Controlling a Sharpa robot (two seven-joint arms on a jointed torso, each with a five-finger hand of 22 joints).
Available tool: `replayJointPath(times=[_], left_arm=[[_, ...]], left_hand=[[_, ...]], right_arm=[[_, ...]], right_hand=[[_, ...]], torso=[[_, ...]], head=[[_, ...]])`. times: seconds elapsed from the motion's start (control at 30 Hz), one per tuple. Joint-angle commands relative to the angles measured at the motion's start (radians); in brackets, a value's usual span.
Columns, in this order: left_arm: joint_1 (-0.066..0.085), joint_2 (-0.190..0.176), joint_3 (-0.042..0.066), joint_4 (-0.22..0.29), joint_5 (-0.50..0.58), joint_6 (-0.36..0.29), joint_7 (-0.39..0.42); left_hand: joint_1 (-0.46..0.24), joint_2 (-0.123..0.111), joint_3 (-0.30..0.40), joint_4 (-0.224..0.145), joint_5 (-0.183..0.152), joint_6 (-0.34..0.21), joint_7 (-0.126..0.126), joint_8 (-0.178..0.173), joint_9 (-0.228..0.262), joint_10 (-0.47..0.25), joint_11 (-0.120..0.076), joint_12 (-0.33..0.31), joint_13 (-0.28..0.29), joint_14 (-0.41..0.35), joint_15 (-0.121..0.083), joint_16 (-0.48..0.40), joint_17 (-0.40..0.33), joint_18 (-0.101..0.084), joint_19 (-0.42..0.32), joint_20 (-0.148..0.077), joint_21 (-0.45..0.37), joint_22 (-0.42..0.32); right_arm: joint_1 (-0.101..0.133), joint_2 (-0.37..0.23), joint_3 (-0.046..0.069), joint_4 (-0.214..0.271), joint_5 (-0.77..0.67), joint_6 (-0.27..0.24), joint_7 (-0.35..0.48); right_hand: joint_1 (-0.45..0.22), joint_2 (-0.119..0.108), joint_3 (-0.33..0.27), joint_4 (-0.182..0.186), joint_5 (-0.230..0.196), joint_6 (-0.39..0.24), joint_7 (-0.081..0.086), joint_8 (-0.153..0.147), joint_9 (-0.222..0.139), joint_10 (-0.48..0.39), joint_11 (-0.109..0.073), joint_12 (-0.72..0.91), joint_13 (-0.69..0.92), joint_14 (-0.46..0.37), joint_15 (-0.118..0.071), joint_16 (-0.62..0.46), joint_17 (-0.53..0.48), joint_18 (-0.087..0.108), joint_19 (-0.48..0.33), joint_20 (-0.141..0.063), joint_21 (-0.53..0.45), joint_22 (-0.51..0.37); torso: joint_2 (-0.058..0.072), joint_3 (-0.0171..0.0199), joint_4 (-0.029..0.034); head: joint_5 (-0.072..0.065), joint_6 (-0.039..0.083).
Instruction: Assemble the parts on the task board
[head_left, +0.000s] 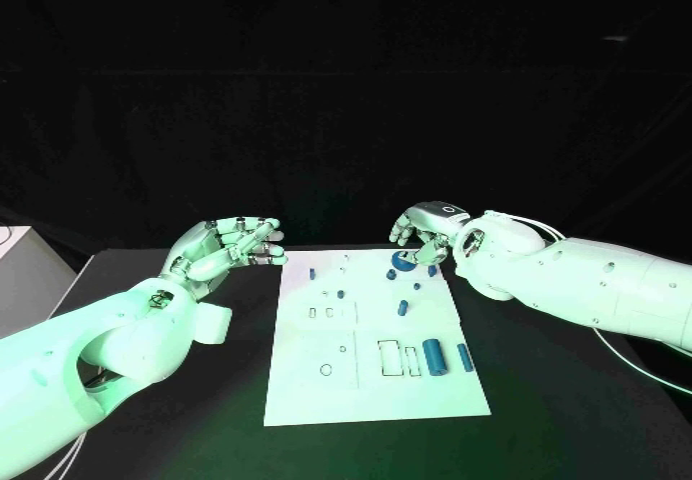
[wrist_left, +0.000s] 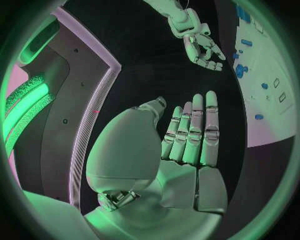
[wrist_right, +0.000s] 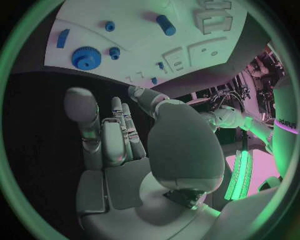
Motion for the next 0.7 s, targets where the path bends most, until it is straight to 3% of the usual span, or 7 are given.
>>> replayJointPath(times=[0.03,0.27,0.7], left_arm=[[0.000,-0.003,0.004,0.015,-0.007,0.043,0.002],[0.000,-0.006,0.009,0.029,-0.010,0.045,-0.002],[-0.001,-0.007,0.010,0.033,-0.011,0.048,-0.005]], left_hand=[[0.001,-0.011,0.008,0.001,0.001,0.007,0.015,0.002,0.000,0.007,0.003,-0.006,-0.002,0.003,-0.001,0.005,0.002,0.013,0.007,-0.002,0.006,0.002],[0.001,-0.012,0.009,0.000,0.001,0.007,0.016,0.001,0.000,0.007,0.003,-0.007,-0.002,0.002,-0.001,0.005,0.003,0.013,0.007,-0.002,0.006,0.002],[0.001,-0.012,0.009,0.000,0.001,0.007,0.017,0.001,0.000,0.006,0.003,-0.008,-0.002,0.002,0.000,0.005,0.004,0.013,0.007,-0.002,0.006,0.002]], right_arm=[[0.000,0.005,0.000,-0.003,-0.100,0.021,-0.080],[-0.003,0.012,0.000,-0.016,-0.121,0.054,-0.107],[-0.013,0.015,-0.001,-0.024,-0.130,0.108,-0.113]], right_hand=[[0.000,-0.005,0.000,0.006,0.009,0.003,-0.007,-0.003,0.003,-0.011,-0.001,-0.005,0.002,0.047,0.001,0.010,0.008,-0.012,0.009,-0.001,0.016,0.018],[-0.007,-0.013,-0.008,0.012,0.021,0.005,-0.007,-0.002,0.007,-0.013,-0.001,-0.004,0.007,0.048,0.002,0.035,0.034,-0.017,0.013,0.000,0.050,0.059],[-0.009,-0.013,-0.016,0.015,0.016,0.002,-0.007,-0.004,0.009,-0.021,-0.001,-0.004,0.010,0.048,0.002,0.045,0.044,-0.018,0.014,0.000,0.062,0.072]], torso=[[0.023,-0.0051,0.0126],[0.040,-0.0099,0.0237],[0.061,-0.0151,0.0314]], head=[[-0.009,0.000],[-0.024,-0.001],[-0.033,0.001]])
